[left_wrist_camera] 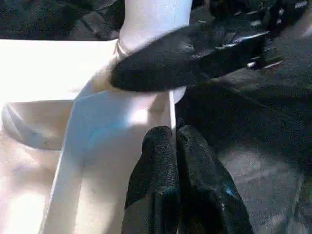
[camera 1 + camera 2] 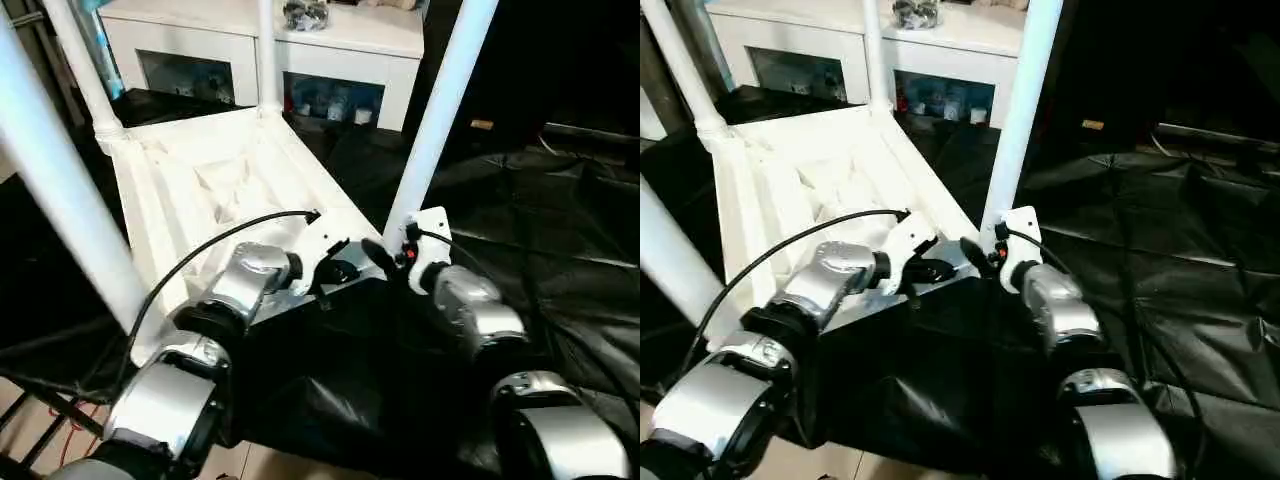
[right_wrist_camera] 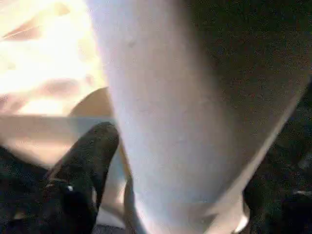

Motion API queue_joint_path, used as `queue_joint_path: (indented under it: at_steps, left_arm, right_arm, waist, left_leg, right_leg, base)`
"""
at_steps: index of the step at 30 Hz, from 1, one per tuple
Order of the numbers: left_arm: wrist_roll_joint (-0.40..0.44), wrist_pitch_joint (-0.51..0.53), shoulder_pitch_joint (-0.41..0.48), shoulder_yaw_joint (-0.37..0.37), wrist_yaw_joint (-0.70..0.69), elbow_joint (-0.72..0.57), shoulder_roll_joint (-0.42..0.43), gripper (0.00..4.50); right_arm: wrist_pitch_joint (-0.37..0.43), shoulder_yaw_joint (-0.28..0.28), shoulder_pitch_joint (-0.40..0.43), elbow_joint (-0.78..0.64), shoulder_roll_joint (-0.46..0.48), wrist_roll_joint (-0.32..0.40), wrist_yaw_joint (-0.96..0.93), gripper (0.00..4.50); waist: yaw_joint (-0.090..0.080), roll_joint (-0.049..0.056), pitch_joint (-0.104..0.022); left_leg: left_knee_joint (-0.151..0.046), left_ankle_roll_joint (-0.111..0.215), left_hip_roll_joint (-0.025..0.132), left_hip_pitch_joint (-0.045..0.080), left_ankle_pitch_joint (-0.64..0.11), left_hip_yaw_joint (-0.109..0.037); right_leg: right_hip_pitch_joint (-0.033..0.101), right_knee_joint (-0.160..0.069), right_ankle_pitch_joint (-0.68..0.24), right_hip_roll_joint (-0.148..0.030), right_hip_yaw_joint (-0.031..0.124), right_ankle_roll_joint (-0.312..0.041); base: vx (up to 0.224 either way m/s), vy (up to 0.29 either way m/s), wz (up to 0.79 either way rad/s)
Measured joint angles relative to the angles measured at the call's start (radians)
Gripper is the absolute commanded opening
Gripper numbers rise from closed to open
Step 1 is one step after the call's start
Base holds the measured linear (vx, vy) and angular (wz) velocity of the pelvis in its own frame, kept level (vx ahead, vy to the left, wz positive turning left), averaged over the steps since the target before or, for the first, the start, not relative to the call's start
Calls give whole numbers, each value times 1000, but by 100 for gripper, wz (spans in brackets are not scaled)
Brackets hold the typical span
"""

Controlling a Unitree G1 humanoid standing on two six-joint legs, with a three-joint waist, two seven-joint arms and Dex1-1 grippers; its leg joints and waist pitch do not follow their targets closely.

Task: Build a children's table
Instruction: Rotate leg to tighten

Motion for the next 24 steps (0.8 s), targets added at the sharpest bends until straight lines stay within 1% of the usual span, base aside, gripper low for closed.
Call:
queue_joint_path:
  at_steps: [3,5,8,10,13,17,18,19,22,24]
  left_arm:
    - [-5,-26,13,-3,-68,-14,22,0]
    - [-15,-37,16,-15,-136,-21,47,0]
    - [-23,-57,20,-20,-207,-26,74,0]
    - [-24,-67,24,-23,-245,-26,83,0]
    - [-31,-69,30,-33,-304,-36,98,0]
    - [-34,-69,34,-43,-374,-46,119,0]
    - [-35,-69,35,-45,-384,-49,122,0]
    - [-35,-69,37,-48,-395,-54,127,0]
    - [-36,-68,42,-50,-417,-62,133,0]
    - [-38,-67,46,-50,-423,-67,134,0]
  right_arm:
    - [1,20,29,-44,-42,4,134,383]
    - [11,34,55,-86,-74,22,244,383]
    - [34,45,76,-120,-101,46,361,383]
    - [43,56,88,-136,-116,62,417,383]
    - [81,69,104,-172,-139,77,496,383]
    - [134,81,112,-201,-150,93,562,338]
    - [140,85,113,-206,-152,95,571,338]
    - [145,92,114,-212,-155,97,583,315]
    - [162,103,125,-236,-159,100,591,308]
    - [168,103,131,-248,-161,100,595,291]
  waist:
    - [7,0,0]
    - [18,1,1]
    - [32,3,2]
    - [38,3,2]
    - [45,3,3]
    - [54,4,3]
    - [55,4,3]
    - [57,4,3]
    - [57,4,3]
    - [57,4,3]
  left_leg:
    - [0,1,1,-1,0,1]
    - [-1,4,1,-1,0,2]
    - [0,5,2,-1,1,3]
    - [0,4,2,-1,0,3]
    - [0,2,2,-1,-1,3]
    - [0,1,2,-1,-1,3]
    - [0,1,3,-1,-1,3]
    - [0,1,3,-1,-1,3]
    - [0,1,2,-1,-1,3]
    - [0,1,2,-1,-1,3]
  right_leg:
    - [0,0,-2,0,-2,3]
    - [0,-1,-3,0,-2,2]
    - [0,0,-3,0,-2,2]
    - [0,0,-3,0,-2,2]
    - [0,0,-3,0,-1,2]
    - [0,1,-3,0,-2,2]
    - [0,1,-3,0,-2,2]
    - [0,1,-3,0,-2,2]
    - [0,1,-3,0,-2,2]
    - [0,1,-3,0,-2,2]
  base:
    - [0,0,0]
    - [0,0,0]
    - [0,0,0]
    - [0,0,0]
    - [0,0,0]
    - [0,0,0]
    - [0,0,0]
    - [0,0,0]
    - [0,0,0]
    - [0,0,0]
